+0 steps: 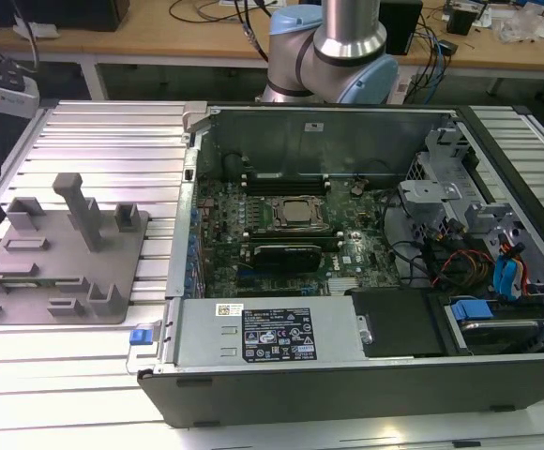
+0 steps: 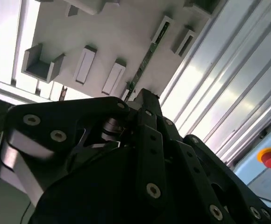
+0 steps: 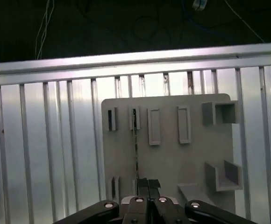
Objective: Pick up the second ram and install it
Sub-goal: 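Pick up the second ram and move it above second insertion slot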
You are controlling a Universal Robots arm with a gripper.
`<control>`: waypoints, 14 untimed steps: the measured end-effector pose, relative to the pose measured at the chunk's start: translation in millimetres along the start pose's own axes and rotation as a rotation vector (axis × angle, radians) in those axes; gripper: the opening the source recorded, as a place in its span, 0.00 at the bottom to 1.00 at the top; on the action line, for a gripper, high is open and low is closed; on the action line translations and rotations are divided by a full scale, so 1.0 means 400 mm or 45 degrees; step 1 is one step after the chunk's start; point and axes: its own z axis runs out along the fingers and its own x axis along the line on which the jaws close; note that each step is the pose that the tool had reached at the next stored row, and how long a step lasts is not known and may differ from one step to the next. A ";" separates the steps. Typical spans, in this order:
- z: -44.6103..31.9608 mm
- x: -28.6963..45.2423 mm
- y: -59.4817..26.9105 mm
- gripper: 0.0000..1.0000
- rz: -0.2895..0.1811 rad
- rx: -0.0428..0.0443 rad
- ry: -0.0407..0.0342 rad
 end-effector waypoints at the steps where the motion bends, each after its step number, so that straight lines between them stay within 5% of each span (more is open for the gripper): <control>1: 0.000 0.000 0.000 0.08 -0.023 0.000 0.0017; 5: 0.001 0.000 0.000 0.08 -0.147 0.003 0.0118; 9: 0.008 0.000 0.000 0.08 -0.145 0.003 0.0118; 14: 0.041 -0.001 0.003 0.08 -0.093 0.002 0.0111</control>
